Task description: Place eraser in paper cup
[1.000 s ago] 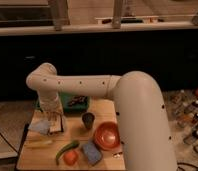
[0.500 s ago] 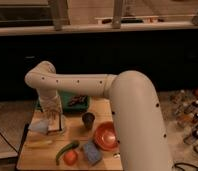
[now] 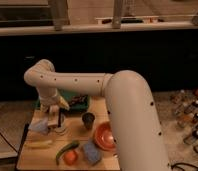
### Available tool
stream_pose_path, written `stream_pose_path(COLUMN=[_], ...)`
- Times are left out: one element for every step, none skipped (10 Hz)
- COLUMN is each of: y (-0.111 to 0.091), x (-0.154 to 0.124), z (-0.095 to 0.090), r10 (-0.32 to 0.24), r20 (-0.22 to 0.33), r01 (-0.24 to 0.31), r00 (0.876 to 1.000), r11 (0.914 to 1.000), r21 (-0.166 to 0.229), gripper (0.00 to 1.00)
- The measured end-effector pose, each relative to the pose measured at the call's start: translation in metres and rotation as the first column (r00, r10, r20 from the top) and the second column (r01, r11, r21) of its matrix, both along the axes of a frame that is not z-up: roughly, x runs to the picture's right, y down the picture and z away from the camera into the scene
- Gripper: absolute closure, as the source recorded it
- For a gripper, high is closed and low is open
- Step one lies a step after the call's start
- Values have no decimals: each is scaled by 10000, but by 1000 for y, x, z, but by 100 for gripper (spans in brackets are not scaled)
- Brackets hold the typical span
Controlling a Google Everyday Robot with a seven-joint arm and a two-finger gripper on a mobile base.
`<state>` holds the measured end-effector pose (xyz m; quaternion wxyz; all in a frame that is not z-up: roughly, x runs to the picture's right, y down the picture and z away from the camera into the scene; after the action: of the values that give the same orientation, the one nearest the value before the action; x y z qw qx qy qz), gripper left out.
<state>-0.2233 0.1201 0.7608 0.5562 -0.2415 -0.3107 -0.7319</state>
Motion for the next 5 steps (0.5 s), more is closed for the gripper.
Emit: stream_pose_path(y=[0,-1,-3,-4,-7], x=[-1,-2,-3,0,1], z=[1,0,1,1,1], r10=[-38,-57,-58,32,291], r20=[2,18,35,-46,-45], r01=[38,57,58,-32,-291], r00=[10000,10000,10000,10000,9996], r11=[10000,10000,10000,10000,9995], r21=[-9,-8,3,23,95], gripper=[20,20,20,20,20])
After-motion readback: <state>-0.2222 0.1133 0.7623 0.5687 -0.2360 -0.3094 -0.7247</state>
